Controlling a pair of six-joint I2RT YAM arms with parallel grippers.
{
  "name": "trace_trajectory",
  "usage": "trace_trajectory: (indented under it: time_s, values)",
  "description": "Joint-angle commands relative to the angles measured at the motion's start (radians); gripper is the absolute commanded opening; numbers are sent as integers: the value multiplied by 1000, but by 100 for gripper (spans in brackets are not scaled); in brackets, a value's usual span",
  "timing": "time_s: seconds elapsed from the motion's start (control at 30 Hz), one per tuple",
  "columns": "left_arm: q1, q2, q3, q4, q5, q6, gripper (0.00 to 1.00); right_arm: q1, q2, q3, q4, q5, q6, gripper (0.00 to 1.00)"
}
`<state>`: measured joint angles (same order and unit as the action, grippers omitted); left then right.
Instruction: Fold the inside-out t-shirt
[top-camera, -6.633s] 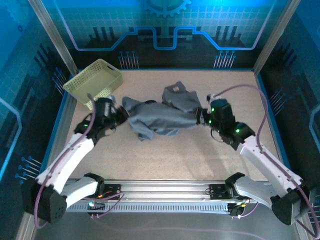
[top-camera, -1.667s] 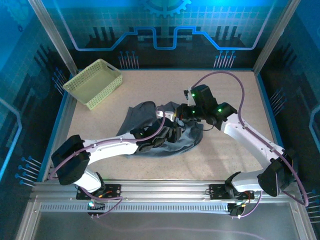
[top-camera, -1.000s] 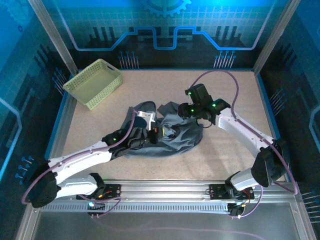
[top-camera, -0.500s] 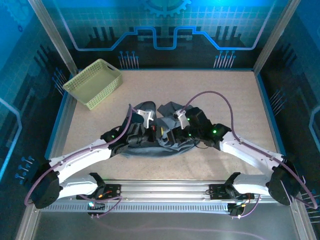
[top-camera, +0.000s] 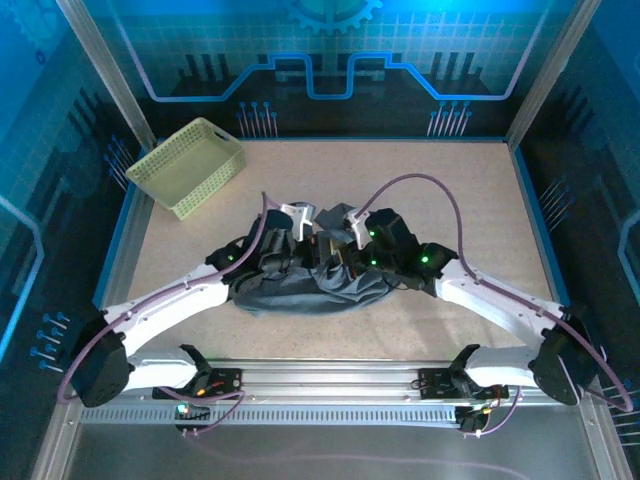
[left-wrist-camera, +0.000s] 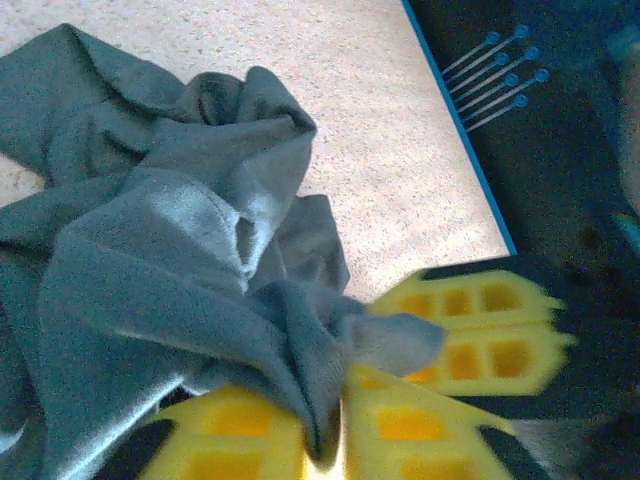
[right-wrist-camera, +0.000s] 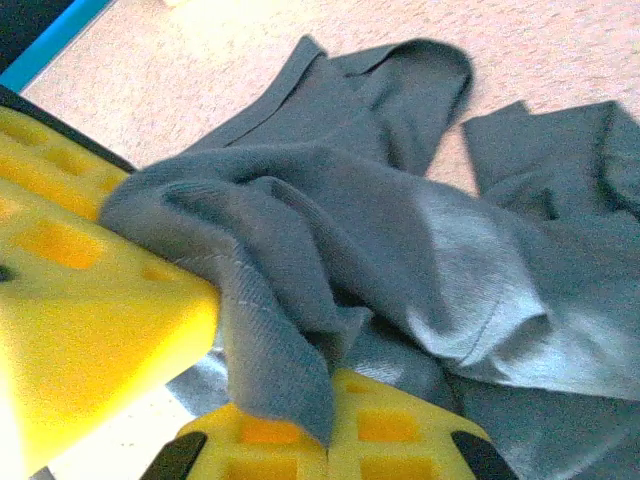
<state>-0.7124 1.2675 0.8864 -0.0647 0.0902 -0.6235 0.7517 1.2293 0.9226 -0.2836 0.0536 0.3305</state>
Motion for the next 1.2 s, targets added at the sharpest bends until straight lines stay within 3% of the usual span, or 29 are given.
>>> trace_trajectory:
  time_s: [0.0,0.07,0.13,0.33,0.57,0.9,1.17]
  values:
    - [8,38,71,-97,-53,28,26,-8,-59,59,-75,118,35,0]
    - [7,48,89,-135,-83,29,41,-43,-79,71,-109,90,73,0]
    - [-2,41,86,-156,-121,35,45,-96,-85,76,-128,16,117,0]
    - [-115,6,42,-177,-236,78,45,-140,-57,69,-122,-60,180,0]
    - [-131,68,47,-168,-237,83,41,-138,-82,65,-109,-81,181,0]
    - [-150,224,143,-98,-243,165,51,-116,-116,62,-121,-98,191,0]
    - [-150,239,179,-76,-311,218,58,-107,-125,56,-132,-93,184,0]
